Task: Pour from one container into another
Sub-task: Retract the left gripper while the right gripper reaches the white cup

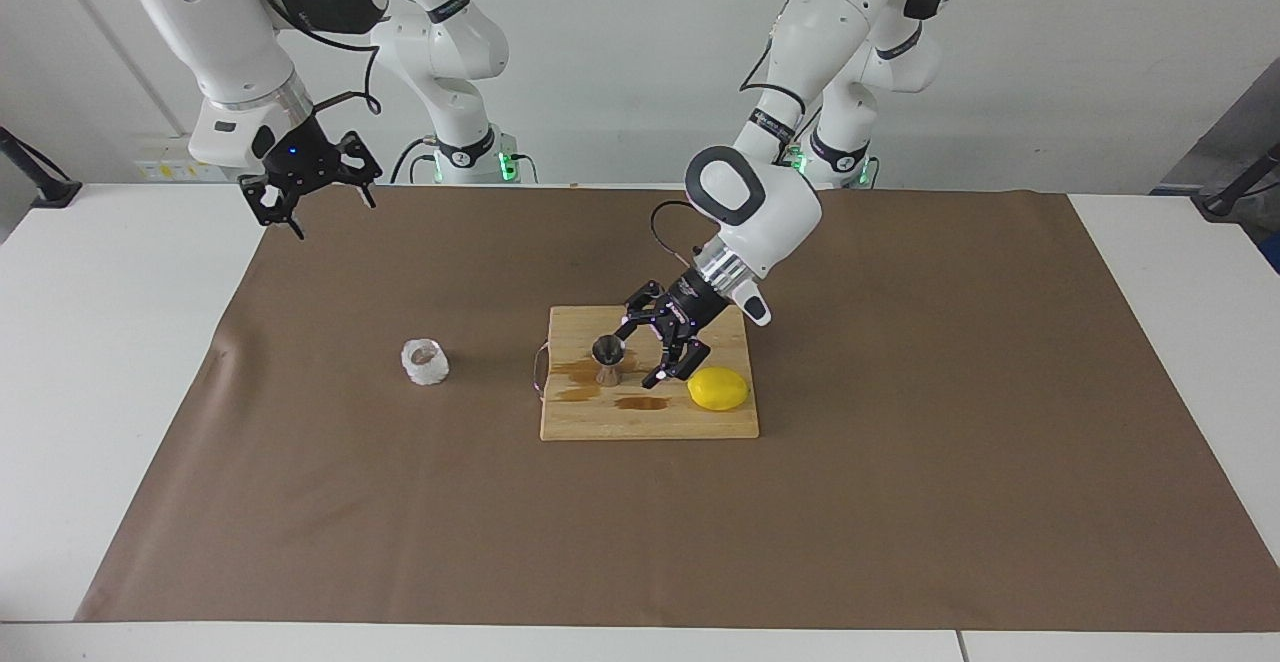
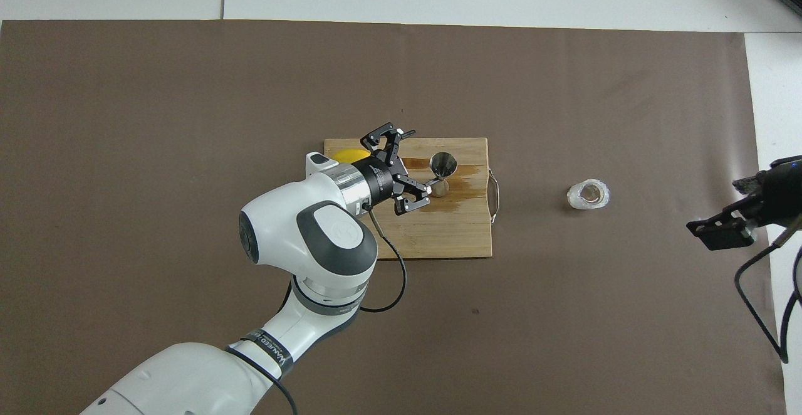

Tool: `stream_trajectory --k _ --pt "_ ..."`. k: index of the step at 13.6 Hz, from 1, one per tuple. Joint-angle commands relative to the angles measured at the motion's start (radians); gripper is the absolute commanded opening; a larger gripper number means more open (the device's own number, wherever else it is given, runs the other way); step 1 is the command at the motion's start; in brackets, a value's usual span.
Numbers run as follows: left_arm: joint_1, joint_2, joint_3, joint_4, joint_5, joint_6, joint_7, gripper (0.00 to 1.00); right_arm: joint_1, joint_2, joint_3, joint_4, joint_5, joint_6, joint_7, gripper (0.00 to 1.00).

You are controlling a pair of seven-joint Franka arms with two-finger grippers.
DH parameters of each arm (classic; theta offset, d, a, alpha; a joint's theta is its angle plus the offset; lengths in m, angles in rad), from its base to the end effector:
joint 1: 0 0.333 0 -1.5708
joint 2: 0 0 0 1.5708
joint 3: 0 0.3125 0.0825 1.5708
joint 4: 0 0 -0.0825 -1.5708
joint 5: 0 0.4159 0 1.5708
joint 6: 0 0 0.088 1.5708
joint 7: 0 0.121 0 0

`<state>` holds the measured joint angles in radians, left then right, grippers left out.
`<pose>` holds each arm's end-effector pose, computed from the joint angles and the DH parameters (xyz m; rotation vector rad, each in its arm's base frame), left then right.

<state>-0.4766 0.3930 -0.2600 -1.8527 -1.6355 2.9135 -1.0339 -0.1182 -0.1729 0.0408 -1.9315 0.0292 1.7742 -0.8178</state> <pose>0.5474 -0.4033 0.3081 1.2973 1.7925 -0.4982 0.5401 -0.0378 0.5388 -2.9201 -1.1228 -0.0365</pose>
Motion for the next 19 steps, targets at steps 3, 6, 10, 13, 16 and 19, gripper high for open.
stream_trajectory --k 3,6,10,13,16,19 --pt "0.062 -0.069 0.001 -0.089 0.089 -0.079 0.009 1.00 -0.063 0.013 0.004 -0.121 -0.014 0.129 -0.515 1.00" --pt "0.085 -0.086 0.001 -0.106 0.143 -0.111 0.008 1.00 -0.104 0.137 0.005 -0.145 -0.009 0.258 -0.716 1.00" --pt "0.116 -0.114 0.004 -0.134 0.282 -0.177 0.008 1.00 -0.130 0.249 0.005 -0.187 0.199 0.393 -0.851 1.00" --pt "0.173 -0.144 0.007 -0.152 0.429 -0.259 0.005 1.00 -0.129 0.277 0.005 -0.210 0.380 0.422 -0.934 1.00" --pt "0.251 -0.187 0.007 -0.161 0.606 -0.382 0.000 1.00 -0.115 0.283 0.007 -0.227 0.460 0.430 -0.966 1.00" --pt "0.328 -0.218 0.007 -0.158 0.808 -0.486 0.000 1.00 -0.103 0.309 0.007 -0.253 0.562 0.484 -1.044 1.00"
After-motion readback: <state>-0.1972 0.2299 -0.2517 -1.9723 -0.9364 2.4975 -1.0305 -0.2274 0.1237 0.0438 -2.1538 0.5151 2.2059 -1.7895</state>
